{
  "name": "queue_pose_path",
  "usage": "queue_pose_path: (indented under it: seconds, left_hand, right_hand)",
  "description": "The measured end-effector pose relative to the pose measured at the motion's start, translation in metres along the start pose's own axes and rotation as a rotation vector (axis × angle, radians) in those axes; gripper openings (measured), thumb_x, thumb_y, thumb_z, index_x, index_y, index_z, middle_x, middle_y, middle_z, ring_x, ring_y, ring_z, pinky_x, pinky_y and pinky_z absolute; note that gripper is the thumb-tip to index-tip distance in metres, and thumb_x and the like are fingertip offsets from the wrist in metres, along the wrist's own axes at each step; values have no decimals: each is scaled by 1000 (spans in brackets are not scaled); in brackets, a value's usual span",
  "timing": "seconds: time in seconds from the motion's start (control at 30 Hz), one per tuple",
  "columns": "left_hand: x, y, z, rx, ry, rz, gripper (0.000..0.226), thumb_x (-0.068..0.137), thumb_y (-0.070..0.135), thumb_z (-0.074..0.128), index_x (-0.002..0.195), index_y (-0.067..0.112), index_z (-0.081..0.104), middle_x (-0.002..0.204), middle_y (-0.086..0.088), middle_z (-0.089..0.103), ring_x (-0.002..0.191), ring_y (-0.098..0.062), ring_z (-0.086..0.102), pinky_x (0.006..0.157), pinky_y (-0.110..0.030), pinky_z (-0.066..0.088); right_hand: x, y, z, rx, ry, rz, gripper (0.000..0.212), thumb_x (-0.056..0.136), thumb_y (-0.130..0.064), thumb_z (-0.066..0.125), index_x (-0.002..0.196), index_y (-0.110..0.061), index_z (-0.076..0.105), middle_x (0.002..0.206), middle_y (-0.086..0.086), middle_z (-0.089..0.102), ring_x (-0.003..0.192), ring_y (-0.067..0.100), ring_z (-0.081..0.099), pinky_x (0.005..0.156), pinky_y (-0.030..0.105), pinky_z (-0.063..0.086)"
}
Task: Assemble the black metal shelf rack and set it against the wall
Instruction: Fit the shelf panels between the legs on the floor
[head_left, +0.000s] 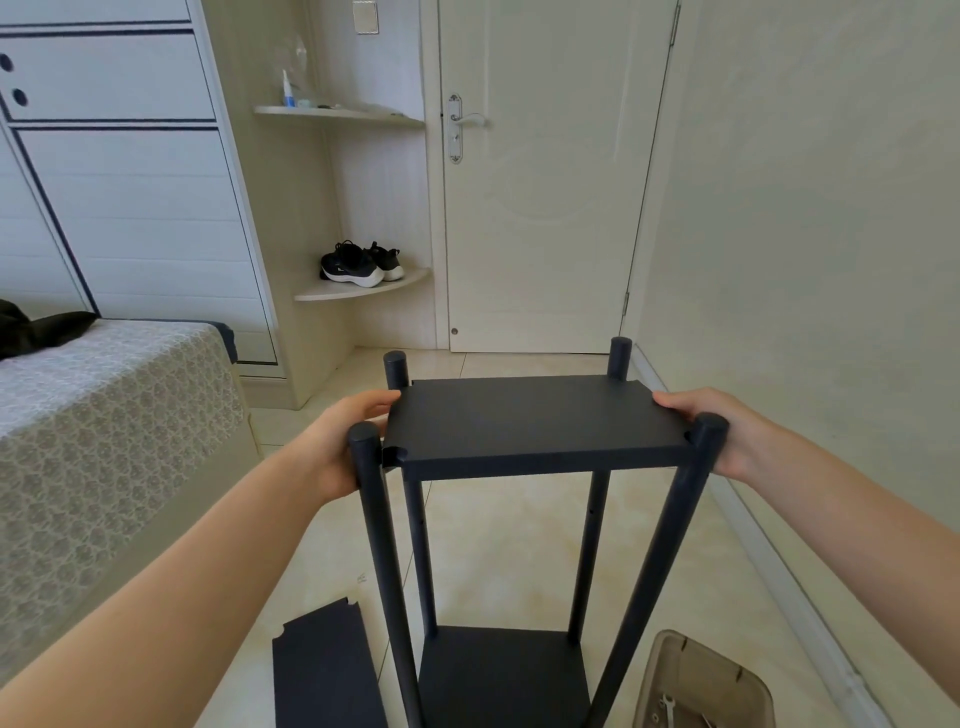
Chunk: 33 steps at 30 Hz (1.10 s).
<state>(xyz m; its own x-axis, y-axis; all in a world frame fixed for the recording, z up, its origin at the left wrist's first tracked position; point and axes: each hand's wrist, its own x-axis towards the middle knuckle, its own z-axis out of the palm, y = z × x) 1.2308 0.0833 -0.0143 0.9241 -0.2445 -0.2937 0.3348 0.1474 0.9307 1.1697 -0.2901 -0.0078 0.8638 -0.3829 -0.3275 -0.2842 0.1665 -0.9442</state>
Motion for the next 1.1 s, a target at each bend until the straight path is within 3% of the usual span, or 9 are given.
queue_pose_path:
  seconds: [0.3,0.5,0.67,0.8,0.9,1.0,1.1]
  left_hand:
    - [-6,-18,-2,-116,20,58,29,90,28,67,110,7,67,88,-12,77,68,-22,74,56,-29,60]
    - [-18,-23,13,-182,110,66,21,94,17,62,111,6,60,97,-17,70,77,-29,70,54,-33,61]
    - [-18,-25,20,-243,176,68,25,95,11,58,119,9,62,109,-15,66,87,-29,65,58,-33,62]
    - [-16,-29,18,-250,209,103,15,94,12,60,107,14,67,101,-10,68,84,-25,66,52,-28,58]
    - [-14,-33,17,-230,194,115,12,93,13,60,102,15,68,97,-8,69,84,-25,65,62,-31,57]
    - [-11,-37,13,-184,210,99,18,94,11,56,109,10,65,105,-14,64,92,-31,60,78,-38,53]
    - [-8,-42,8,-149,224,92,16,98,12,52,110,7,61,107,-16,60,93,-32,57,78,-39,52]
  right_hand:
    - [4,8,1,114,5,-1,22,89,-16,66,105,-1,64,66,9,73,55,21,71,44,29,54]
    - [-4,9,12,129,18,-19,28,89,-15,67,111,0,61,87,12,68,61,22,70,44,27,53]
    - [-11,12,14,147,7,-46,28,89,-13,67,112,2,60,73,10,71,54,20,71,42,26,52]
    - [-14,13,15,127,4,-28,34,91,-13,64,121,3,58,84,12,69,69,25,69,44,27,54]
    - [-13,17,14,117,8,-4,40,91,-14,64,126,3,56,90,13,67,76,26,67,50,31,55]
    - [-12,21,14,119,-13,10,42,92,-15,64,129,3,56,95,13,67,79,27,67,57,35,54]
    - [-10,25,14,118,-24,13,45,91,-17,66,131,1,56,108,15,67,86,29,66,65,38,52]
